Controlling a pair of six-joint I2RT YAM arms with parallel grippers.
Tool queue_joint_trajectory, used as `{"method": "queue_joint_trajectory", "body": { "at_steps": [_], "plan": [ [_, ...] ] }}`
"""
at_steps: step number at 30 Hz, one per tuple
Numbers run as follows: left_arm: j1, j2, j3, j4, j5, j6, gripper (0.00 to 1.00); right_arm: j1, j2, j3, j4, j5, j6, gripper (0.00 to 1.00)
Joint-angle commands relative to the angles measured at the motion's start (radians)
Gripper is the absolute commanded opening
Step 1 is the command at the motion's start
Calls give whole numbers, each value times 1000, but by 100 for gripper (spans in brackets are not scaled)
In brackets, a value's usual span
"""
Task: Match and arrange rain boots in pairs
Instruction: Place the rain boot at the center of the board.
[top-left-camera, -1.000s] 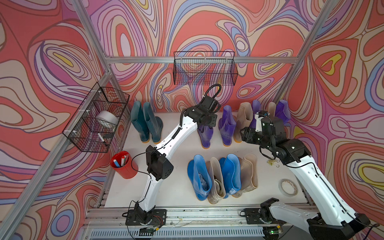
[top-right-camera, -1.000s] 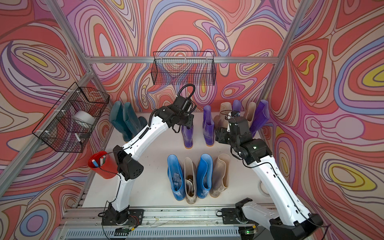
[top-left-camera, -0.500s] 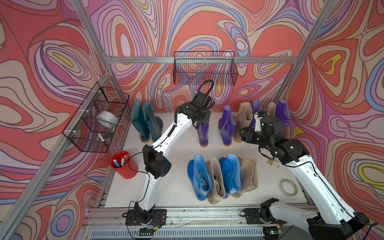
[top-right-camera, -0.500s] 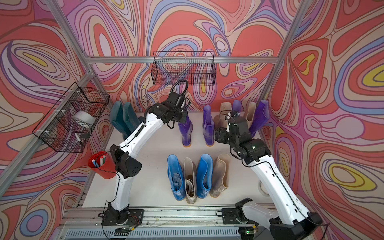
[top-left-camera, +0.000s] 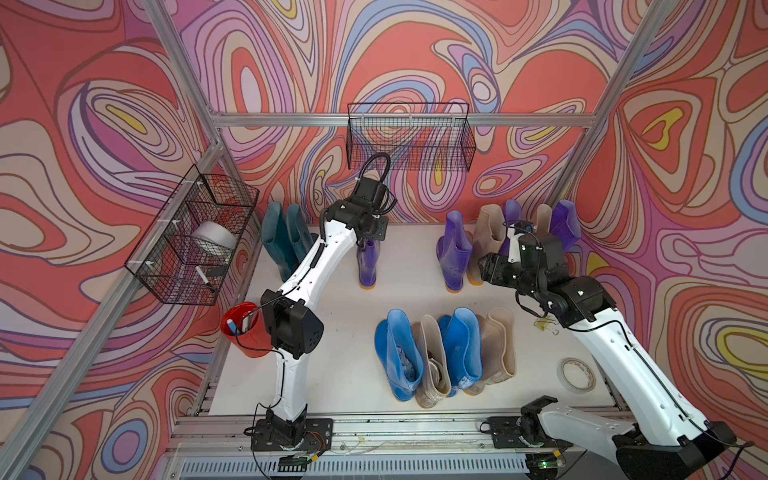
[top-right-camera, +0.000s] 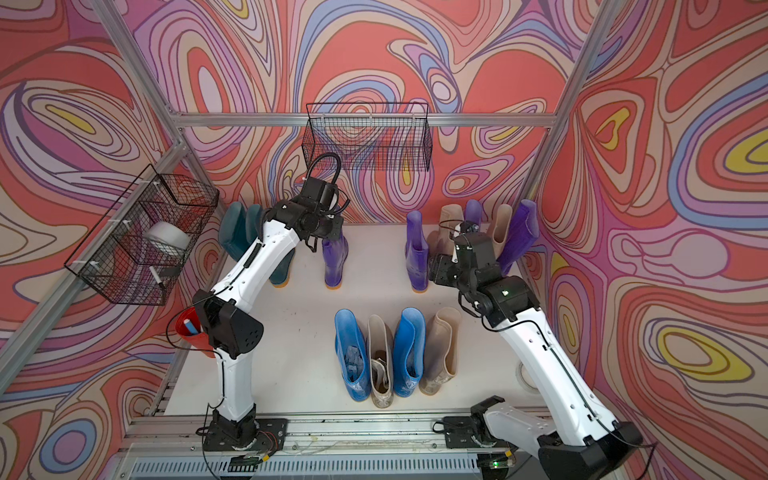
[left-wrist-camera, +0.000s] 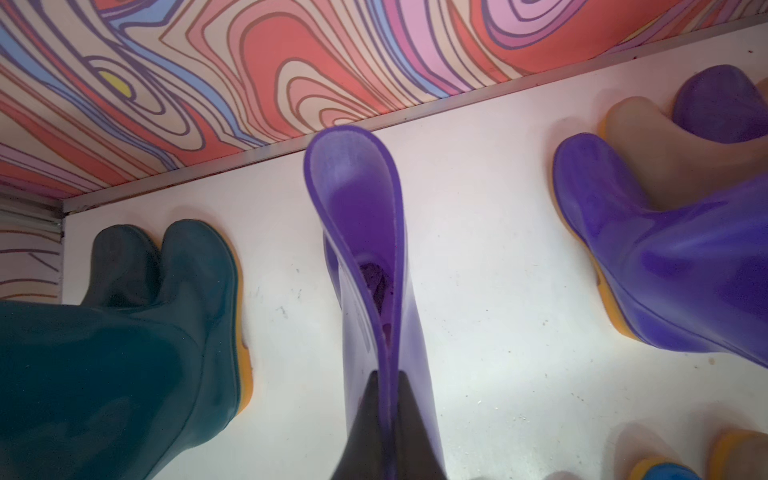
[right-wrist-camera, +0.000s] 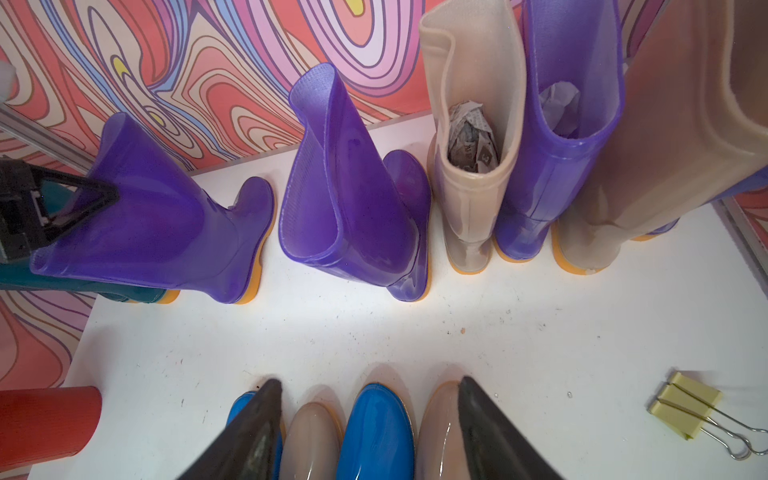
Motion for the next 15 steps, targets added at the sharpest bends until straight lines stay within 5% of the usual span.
{"method": "queue_joint_trajectory", "body": {
  "at_steps": [1, 15],
  "plan": [
    [37, -71, -25, 96, -27, 31, 0, -4, 9, 30, -1, -9, 9, 68],
    [165, -136, -150, 146, 11, 74, 0, -3, 23, 53, -13, -9, 11, 68]
  ]
}}
